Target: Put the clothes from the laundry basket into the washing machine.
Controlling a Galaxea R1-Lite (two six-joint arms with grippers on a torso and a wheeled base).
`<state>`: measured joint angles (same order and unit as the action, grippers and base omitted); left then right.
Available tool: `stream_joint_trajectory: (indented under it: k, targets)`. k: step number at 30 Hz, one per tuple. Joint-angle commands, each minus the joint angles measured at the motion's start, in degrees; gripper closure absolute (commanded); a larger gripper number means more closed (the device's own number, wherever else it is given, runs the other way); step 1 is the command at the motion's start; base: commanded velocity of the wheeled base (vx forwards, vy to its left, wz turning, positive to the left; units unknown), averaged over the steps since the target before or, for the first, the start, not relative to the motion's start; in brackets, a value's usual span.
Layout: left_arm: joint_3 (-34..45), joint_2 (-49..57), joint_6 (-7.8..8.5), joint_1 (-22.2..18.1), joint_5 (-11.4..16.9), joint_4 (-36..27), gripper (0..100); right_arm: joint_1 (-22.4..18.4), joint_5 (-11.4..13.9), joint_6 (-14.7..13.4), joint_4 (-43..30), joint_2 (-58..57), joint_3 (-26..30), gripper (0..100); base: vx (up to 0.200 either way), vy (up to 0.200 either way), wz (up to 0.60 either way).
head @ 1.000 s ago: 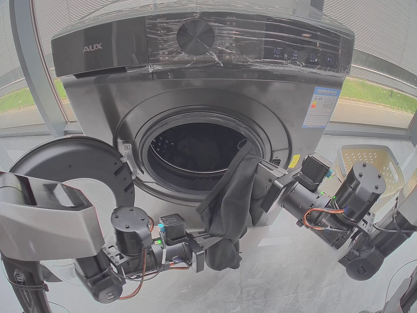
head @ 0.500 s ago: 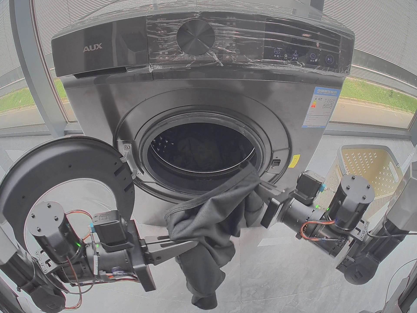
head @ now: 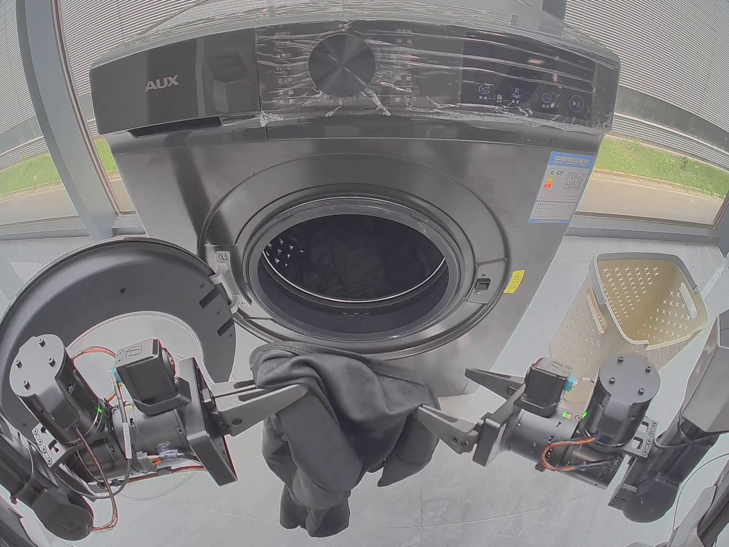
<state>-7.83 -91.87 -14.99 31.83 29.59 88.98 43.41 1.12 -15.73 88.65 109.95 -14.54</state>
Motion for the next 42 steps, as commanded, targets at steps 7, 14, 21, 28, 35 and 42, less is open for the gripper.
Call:
stream_joint_trajectory:
  k: [7, 14, 21, 28, 35, 42]
  targets:
    - [0.0, 0.2, -0.3, -2.03, -5.59, 0.05, 100, -0.78, -0.95, 3.6, 0.12, -3.34, 4.61, 0, 0.0, 0.0, 0.0]
    - [0.18, -0.68, -0.3, -1.77, -10.07, 0.05, 100, -2.54, -3.14, 3.6, 0.12, -3.25, 3.73, 0, 0.0, 0.0, 0.0]
    - [1.06, -3.67, 0.58, -2.12, -11.48, 0.05, 100, -3.51, -3.32, 3.51, 0.12, -3.34, 3.56, 0, 0.0, 0.0, 0.0]
    - [1.59, -4.11, 1.2, -2.03, -12.1, 0.05, 100, -5.0, -3.14, 3.51, 0.03, -3.42, 2.94, 0, 0.0, 0.0, 0.0]
    - [1.5, -5.51, 2.07, -2.03, -13.85, 0.05, 100, -4.83, -3.14, 3.51, 0.12, -2.9, 2.85, 0, 0.0, 0.0, 0.0]
    - [2.29, -6.74, 4.89, -1.86, -14.38, 0.05, 100, -4.3, -3.23, 3.42, 0.03, -2.81, 2.77, 0, 0.086, 0.0, 0.0]
